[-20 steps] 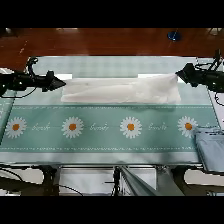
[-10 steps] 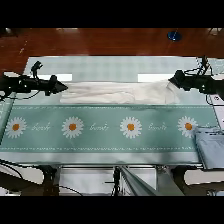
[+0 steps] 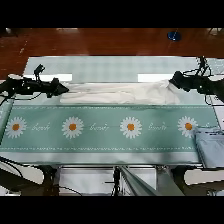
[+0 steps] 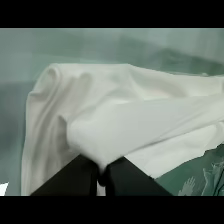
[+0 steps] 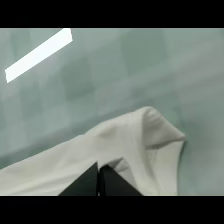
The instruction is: Fold the shirts.
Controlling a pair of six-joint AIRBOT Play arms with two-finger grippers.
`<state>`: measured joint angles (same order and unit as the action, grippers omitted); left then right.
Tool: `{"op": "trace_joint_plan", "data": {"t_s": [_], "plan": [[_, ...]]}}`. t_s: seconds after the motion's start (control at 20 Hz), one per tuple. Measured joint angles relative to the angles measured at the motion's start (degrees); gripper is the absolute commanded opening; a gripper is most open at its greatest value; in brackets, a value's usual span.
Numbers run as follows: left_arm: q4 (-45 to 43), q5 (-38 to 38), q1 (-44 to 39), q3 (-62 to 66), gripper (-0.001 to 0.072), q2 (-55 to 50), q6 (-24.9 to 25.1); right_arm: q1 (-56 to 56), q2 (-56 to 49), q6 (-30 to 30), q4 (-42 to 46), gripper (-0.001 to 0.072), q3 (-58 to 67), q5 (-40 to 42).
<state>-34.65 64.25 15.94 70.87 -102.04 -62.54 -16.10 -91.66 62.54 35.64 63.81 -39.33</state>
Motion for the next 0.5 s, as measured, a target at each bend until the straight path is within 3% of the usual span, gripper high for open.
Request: {"op": "trace_joint_plan", "data": {"t_s": [0.1, 0.15, 0.25, 0.3, 0.4, 0.5], "plan": [[-0.07, -0.46, 0.07, 0.0, 0.0567, -0.07, -0.07, -0.02, 0.0, 0.09, 0.2, 0.0143, 0.0, -0.42], [0.35, -0.17, 0.2, 0.02, 0.0594, -0.07, -0.26, -0.07, 0.04, 0.22, 0.24, 0.0161, 0.0, -0.87], [-0.04, 0.72, 0.98, 0.72, 0.0594, -0.02, -0.61, -0.37, 1.01, 0.2, -0.07, 0.0413, 0.07, -1.73], [-0.46, 1.6, 1.88, 1.49, 0.0593, 0.17, -0.83, -0.85, 2.08, -0.2, -0.24, 0.0448, 0.24, -2.01], [-0.24, 4.17, 4.28, 3.74, 0.0588, 1.18, -1.7, -2.49, 4.76, -0.44, 0.17, 0.0451, 1.33, -3.15], [0.07, 5.66, 7.39, 6.4, 0.0588, 3.34, -2.99, -5.29, 7.28, 2.25, 3.54, 0.0499, 3.85, -6.25]]}}
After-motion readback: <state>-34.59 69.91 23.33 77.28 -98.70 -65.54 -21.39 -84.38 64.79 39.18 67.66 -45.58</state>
